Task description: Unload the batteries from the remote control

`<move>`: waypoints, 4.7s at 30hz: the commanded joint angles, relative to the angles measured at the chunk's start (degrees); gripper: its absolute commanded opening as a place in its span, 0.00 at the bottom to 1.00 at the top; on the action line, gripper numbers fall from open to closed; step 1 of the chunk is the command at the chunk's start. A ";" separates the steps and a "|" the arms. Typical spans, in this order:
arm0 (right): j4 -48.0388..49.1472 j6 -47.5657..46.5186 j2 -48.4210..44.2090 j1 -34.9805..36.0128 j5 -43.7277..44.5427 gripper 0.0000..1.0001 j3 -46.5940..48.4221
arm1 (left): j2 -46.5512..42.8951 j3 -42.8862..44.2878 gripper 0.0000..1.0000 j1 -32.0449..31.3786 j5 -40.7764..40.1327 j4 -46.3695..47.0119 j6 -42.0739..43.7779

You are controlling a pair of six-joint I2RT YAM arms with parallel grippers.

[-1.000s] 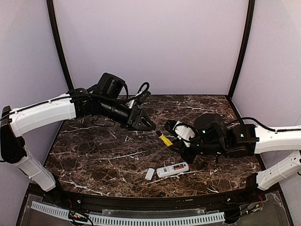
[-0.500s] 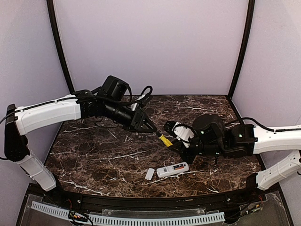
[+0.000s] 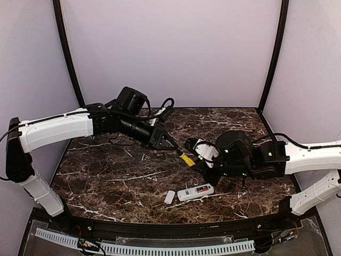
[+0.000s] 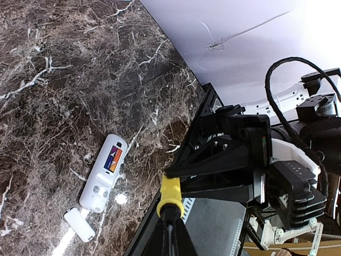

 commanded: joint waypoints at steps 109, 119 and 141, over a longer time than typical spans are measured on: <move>57.16 41.61 -1.01 -24.49 -48.24 0.27 -6.58 | -7.27 -11.61 0.00 6.88 10.39 46.45 -8.96; 56.84 41.85 -0.81 -24.50 -48.56 0.17 -6.66 | -7.08 -11.71 0.00 6.90 10.29 46.31 -8.68; 41.73 39.91 -6.20 -24.59 -36.94 0.00 -8.35 | -5.70 -11.29 0.81 6.93 10.15 38.79 2.41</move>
